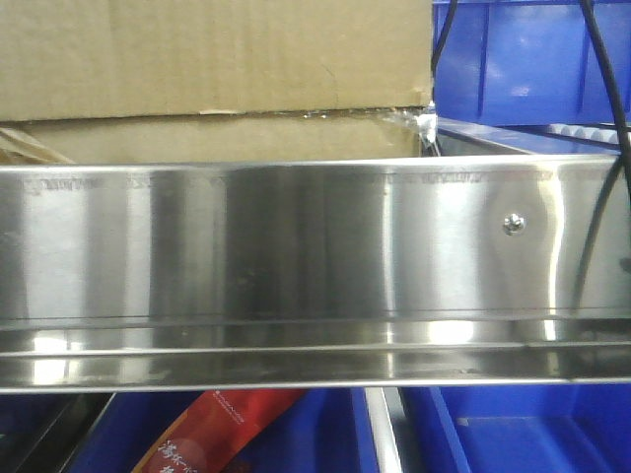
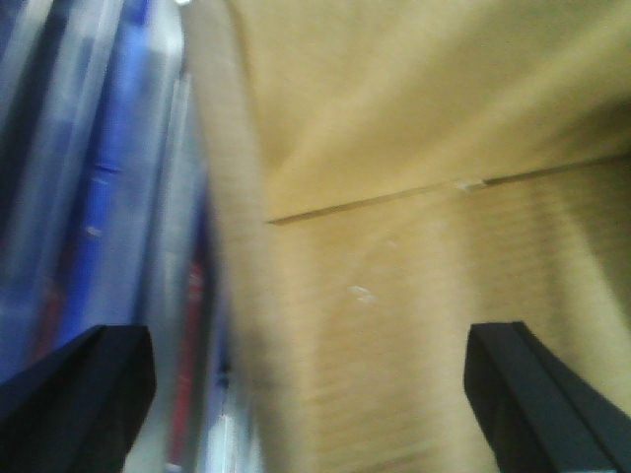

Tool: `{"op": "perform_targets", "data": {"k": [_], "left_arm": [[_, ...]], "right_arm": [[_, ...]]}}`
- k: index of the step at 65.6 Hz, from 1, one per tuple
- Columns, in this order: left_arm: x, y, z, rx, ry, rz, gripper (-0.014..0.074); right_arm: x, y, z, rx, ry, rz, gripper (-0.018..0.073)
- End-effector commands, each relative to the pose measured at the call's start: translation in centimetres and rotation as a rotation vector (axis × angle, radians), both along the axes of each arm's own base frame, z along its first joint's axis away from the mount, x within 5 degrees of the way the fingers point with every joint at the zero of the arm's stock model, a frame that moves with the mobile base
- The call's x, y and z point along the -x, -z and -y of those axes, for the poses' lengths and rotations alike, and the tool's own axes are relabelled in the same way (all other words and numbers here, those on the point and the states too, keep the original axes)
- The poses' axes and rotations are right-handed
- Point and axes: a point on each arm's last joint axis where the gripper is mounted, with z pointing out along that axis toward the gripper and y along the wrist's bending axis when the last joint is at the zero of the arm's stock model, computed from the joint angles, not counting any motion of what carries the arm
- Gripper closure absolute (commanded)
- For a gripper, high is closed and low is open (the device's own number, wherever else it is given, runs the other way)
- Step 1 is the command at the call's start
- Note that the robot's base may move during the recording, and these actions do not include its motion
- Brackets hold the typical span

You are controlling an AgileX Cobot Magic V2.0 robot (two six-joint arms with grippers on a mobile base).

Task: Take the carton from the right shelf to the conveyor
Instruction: 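Close both grippers on the carton's side walls, then lift the carton with both grippers and pull it off the shelf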

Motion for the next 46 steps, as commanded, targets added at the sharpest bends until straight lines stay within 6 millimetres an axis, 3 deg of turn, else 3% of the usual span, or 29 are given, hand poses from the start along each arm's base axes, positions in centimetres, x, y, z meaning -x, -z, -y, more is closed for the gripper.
{"op": "perform_targets", "data": {"k": [1, 8, 15, 22, 33, 37, 46], "left_arm": [[-0.2, 0.1, 0.1, 0.011, 0.008, 0.004, 0.0060], [-0.2, 0.1, 0.1, 0.023, -0.008, 0.005, 0.0063], [-0.2, 0.0, 0.1, 0.026, -0.012, 0.007, 0.0124], [-0.2, 0.0, 0.1, 0.026, -0.012, 0.007, 0.0289], [-0.2, 0.0, 0.1, 0.032, -0.010, 0.007, 0.0638], [-0.2, 0.0, 0.1, 0.032, -0.010, 0.007, 0.0600], [-0.2, -0.2, 0.1, 0.032, -0.010, 0.016, 0.0615]], "right_arm": [[0.1, -0.5, 0.1, 0.007, 0.001, 0.034, 0.0627], [-0.2, -0.6, 0.5, 0.022, 0.041, 0.050, 0.0627], [-0.4, -0.6, 0.9, 0.020, 0.079, 0.054, 0.0627], [-0.9, -0.6, 1.6, 0.010, 0.114, 0.049, 0.0627], [-1.3, -0.6, 2.2, 0.005, 0.137, 0.047, 0.0627], [-1.3, -0.6, 2.2, 0.005, 0.137, 0.047, 0.0627], [-1.2, -0.7, 2.2, 0.003, 0.136, 0.049, 0.0627]]}}
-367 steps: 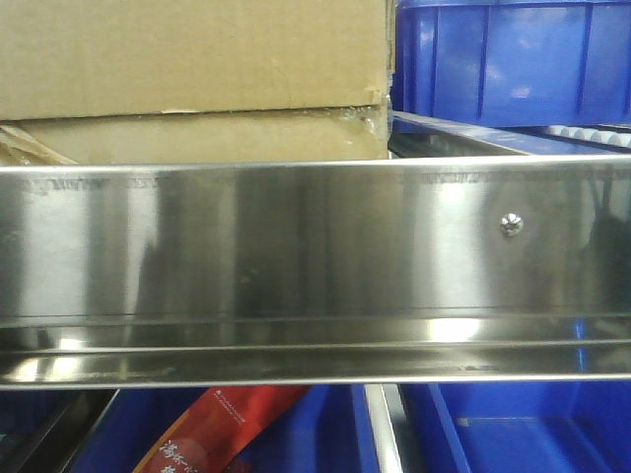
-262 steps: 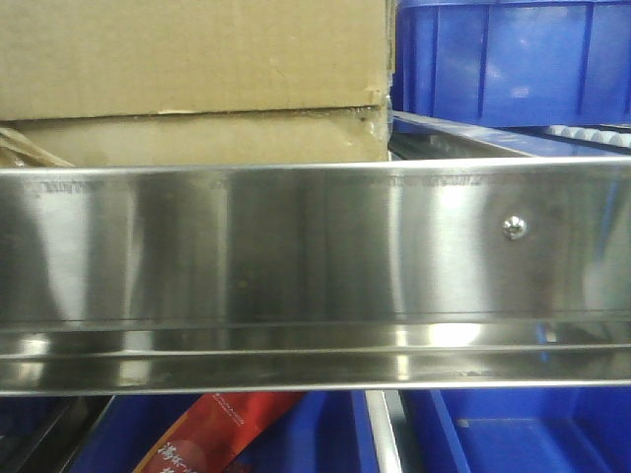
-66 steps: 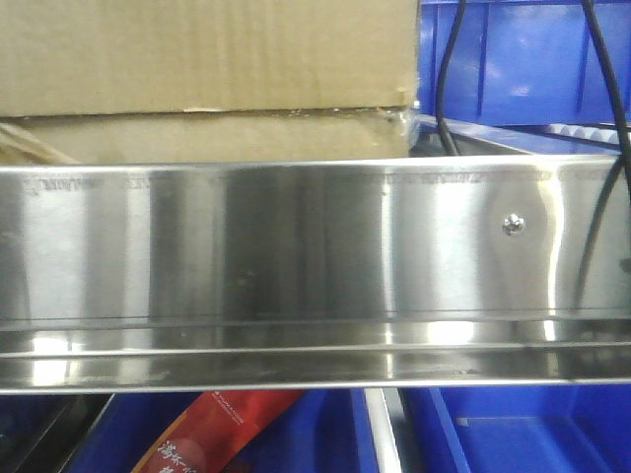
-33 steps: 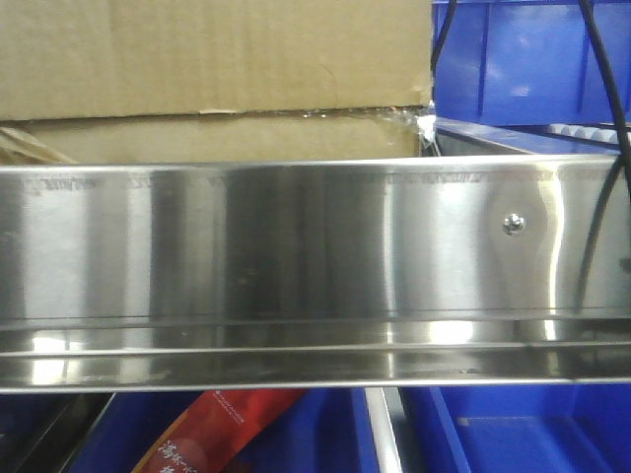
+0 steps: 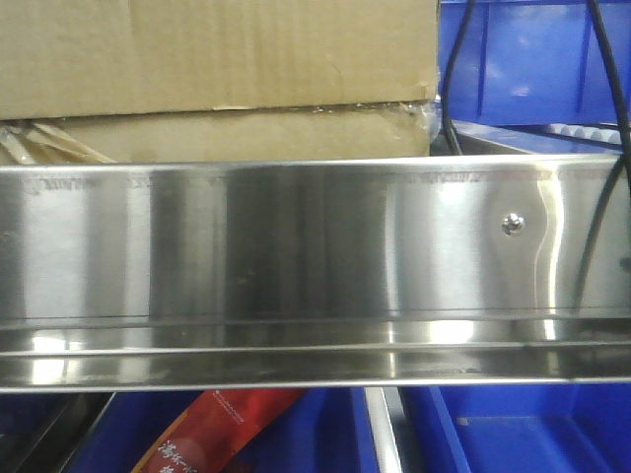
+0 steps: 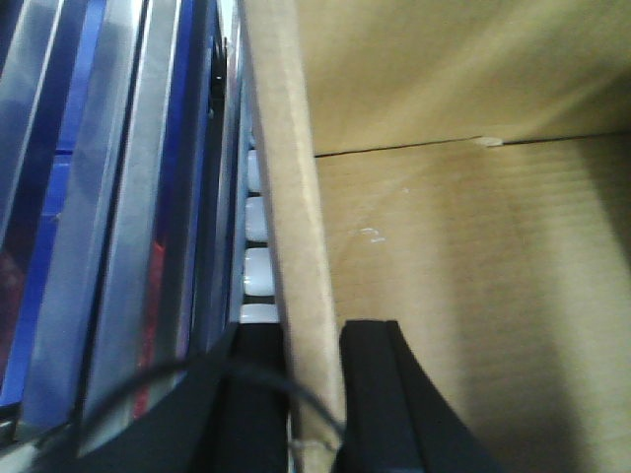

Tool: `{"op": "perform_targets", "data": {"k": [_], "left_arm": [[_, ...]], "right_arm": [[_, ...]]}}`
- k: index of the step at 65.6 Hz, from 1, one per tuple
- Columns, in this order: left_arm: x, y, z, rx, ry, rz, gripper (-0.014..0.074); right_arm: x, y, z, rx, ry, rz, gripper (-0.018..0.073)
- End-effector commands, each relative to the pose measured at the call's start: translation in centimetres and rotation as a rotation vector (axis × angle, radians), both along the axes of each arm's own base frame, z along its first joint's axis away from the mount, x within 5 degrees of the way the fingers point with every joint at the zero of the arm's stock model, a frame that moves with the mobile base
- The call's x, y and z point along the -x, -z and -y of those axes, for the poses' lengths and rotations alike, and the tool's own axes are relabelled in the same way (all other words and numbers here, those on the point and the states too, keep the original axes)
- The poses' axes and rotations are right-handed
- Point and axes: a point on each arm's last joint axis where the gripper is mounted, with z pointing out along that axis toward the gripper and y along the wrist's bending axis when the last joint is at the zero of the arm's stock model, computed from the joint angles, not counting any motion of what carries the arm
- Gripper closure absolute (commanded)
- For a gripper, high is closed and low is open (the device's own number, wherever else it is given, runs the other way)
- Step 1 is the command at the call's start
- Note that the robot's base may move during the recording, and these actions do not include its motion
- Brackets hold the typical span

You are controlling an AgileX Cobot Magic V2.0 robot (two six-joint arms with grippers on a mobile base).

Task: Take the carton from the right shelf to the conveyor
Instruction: 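Lift the carton with both grippers and pull it off the shelf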

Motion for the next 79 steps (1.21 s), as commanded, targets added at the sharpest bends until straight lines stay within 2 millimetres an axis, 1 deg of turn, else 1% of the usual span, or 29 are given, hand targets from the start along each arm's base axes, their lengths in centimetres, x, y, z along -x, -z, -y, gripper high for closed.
{"op": "perform_targets", "data": {"k": [1, 7, 13, 19, 25, 30, 40, 48, 58, 64, 73, 79], "left_arm": [[0.1, -0.6, -0.2, -0.005, -0.008, 0.024, 0.0615], [0.2, -1.4, -0.1, -0.003, -0.005, 0.051, 0.0616], [0.5, -3.0, 0.6, -0.003, 0.015, 0.108, 0.0616], [1.1, -4.8, 1.7, -0.001, 0.050, 0.169, 0.0616], [2.0, -6.4, 3.2, 0.003, 0.091, 0.224, 0.0616], [2.6, -6.9, 4.6, 0.008, 0.106, 0.242, 0.0616], [3.5, -7.2, 7.3, 0.010, 0.149, 0.256, 0.0616], [3.9, -7.3, 8.7, 0.011, 0.158, 0.260, 0.0616], [4.6, -7.6, 9.5, 0.043, 0.185, 0.267, 0.0616], [4.8, -7.7, 9.9, 0.046, 0.199, 0.269, 0.0616], [4.8, -7.7, 10.0, 0.046, 0.203, 0.269, 0.0616], [4.8, -7.7, 10.0, 0.046, 0.203, 0.269, 0.0616]], "right_arm": [[-0.2, -0.8, 0.7, 0.012, 0.024, 0.050, 0.0627], [0.1, -1.2, 0.9, 0.005, 0.024, 0.059, 0.0627], [0.8, -2.3, 1.4, -0.011, 0.025, 0.082, 0.0627], [1.6, -3.5, 2.0, -0.028, 0.026, 0.107, 0.0627], [2.8, -5.1, 2.8, -0.053, 0.026, 0.143, 0.0627], [4.0, -6.6, 3.6, -0.075, 0.026, 0.176, 0.0627], [6.1, -8.4, 5.1, -0.081, 0.017, 0.224, 0.0627], [7.3, -8.4, 6.4, -0.033, 0.037, 0.235, 0.0627], [8.5, -7.4, 7.9, 0.044, 0.063, 0.224, 0.0627], [9.2, -7.2, 8.6, 0.070, 0.072, 0.224, 0.0627], [9.4, -6.6, 8.7, 0.085, 0.071, 0.209, 0.0627], [9.4, -6.7, 8.7, 0.085, 0.071, 0.210, 0.0627]]}}
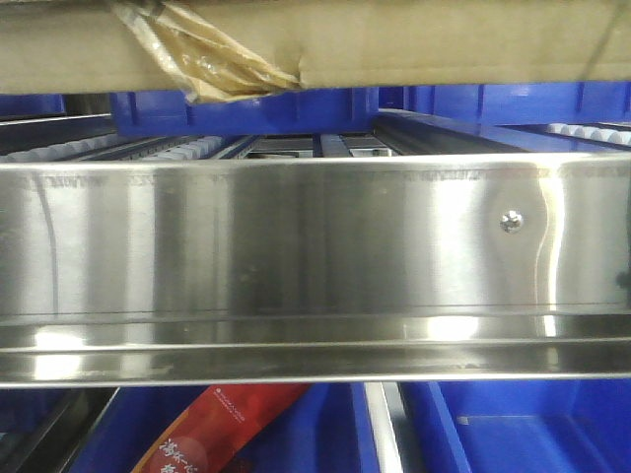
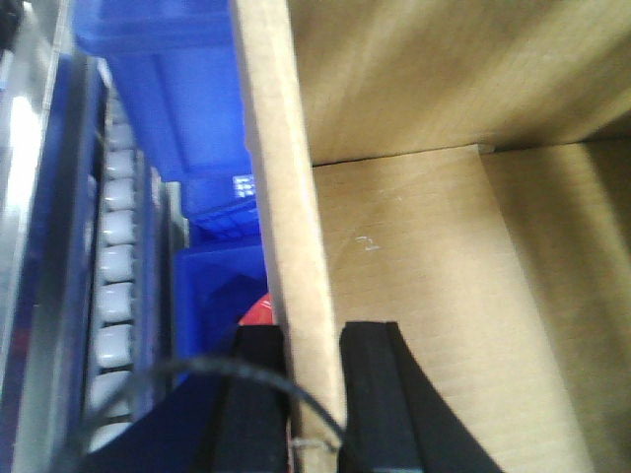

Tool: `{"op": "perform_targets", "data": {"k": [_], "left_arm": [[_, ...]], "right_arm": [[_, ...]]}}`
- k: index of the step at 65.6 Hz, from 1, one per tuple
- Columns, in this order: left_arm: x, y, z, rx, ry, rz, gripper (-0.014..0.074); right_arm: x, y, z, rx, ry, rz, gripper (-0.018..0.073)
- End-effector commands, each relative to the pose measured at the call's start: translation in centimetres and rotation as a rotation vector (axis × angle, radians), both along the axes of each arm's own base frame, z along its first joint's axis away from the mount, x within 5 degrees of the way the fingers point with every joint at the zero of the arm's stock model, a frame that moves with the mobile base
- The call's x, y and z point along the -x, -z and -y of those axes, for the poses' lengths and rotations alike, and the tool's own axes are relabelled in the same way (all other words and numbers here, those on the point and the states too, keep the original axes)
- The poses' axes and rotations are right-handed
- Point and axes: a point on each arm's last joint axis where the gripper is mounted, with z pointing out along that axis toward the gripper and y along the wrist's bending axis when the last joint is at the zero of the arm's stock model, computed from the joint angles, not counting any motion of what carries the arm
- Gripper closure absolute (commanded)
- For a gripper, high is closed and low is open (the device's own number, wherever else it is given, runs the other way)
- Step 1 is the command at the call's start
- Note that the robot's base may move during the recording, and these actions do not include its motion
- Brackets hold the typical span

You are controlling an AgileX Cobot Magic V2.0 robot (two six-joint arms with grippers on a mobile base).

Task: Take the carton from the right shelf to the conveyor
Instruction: 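Lift the carton with both grippers and pull it off the shelf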

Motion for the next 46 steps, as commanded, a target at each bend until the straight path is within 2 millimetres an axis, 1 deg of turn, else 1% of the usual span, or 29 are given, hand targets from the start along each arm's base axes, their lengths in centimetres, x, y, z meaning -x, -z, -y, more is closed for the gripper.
{"op": "perform_targets", "data": {"k": [1, 46], "left_arm": [[0.83, -1.11, 0.41, 0.051, 0.033, 0.052, 0.0616], [0.70, -1.19, 0.12, 0.023, 0.016, 0.069, 0.0616]], "right_arm": [[0.01, -0.39, 0.06, 0.005, -0.013, 0.047, 0.0627], [0.01, -0.39, 0.06, 0.005, -0.013, 0.047, 0.0627]]}}
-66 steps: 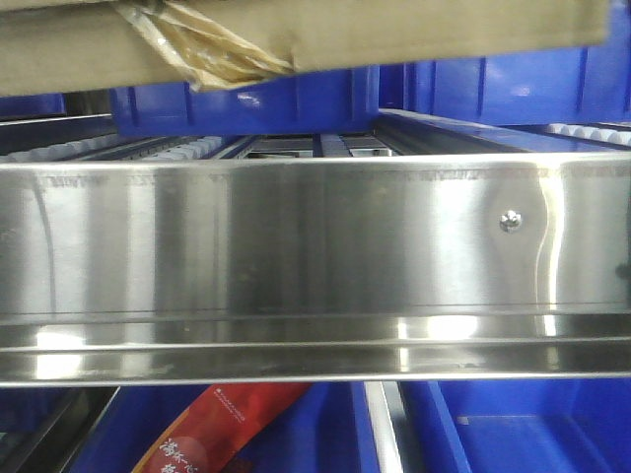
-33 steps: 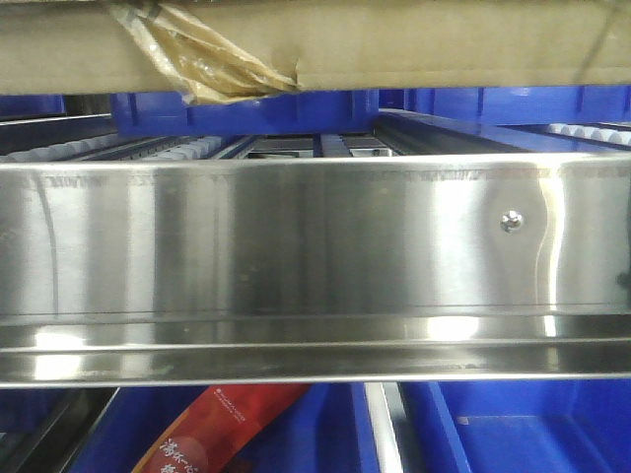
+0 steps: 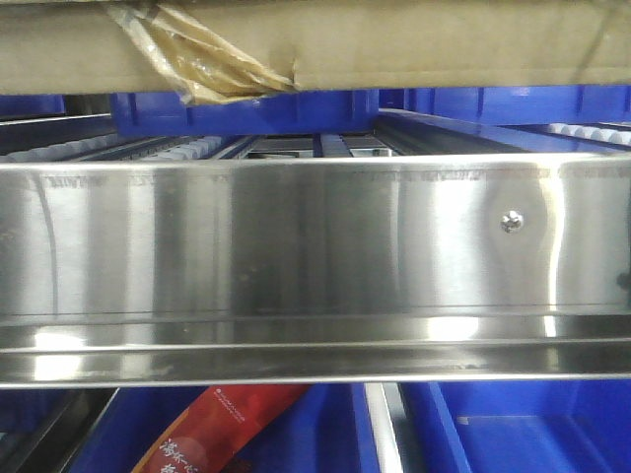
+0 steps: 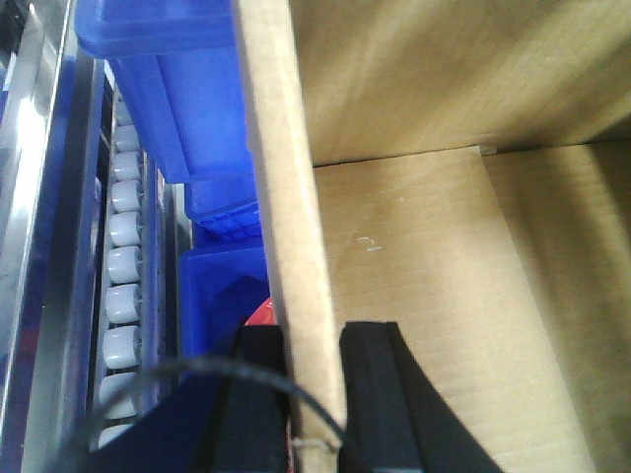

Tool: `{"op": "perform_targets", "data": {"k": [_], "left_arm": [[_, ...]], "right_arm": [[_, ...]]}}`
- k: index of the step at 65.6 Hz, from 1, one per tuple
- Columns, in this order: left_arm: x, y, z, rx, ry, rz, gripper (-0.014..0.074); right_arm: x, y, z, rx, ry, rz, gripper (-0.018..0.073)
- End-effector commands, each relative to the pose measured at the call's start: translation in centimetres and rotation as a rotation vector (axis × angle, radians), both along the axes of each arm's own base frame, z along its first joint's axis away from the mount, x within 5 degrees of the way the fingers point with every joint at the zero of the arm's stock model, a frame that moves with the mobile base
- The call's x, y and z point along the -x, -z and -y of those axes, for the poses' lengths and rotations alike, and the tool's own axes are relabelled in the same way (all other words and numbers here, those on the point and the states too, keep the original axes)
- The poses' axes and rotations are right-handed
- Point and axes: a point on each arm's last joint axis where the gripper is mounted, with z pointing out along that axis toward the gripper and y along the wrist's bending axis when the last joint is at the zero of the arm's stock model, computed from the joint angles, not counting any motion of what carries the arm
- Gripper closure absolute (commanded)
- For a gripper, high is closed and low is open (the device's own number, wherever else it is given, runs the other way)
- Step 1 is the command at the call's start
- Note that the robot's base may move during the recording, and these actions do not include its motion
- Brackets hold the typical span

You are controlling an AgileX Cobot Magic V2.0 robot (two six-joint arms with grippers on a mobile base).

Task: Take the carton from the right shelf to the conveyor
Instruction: 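Lift the carton with both grippers and pull it off the shelf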

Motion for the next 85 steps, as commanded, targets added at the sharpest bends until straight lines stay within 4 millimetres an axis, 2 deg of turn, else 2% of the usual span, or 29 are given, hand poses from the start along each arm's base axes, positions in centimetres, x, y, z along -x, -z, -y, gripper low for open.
{"op": "perform_targets", "data": {"k": [1, 40, 85], "left_arm": [[0.7, -1.2, 0.3, 0.036, 0.026, 0.070, 0.0616], [0.6, -1.3, 0.3, 0.040, 0.028, 0.083, 0.0616], [0.6, -1.3, 0.3, 0.040, 0.028, 0.083, 0.0616]], "right_arm": [[0.1, -0.4, 0.1, 0.009, -0.013, 0.043, 0.0627], [-0.7, -2.1, -0.8, -0.080, -0.076, 0.237, 0.0627], [-0.8, -2.0, -0.8, -0.080, -0.077, 0.240, 0.0627]]}}
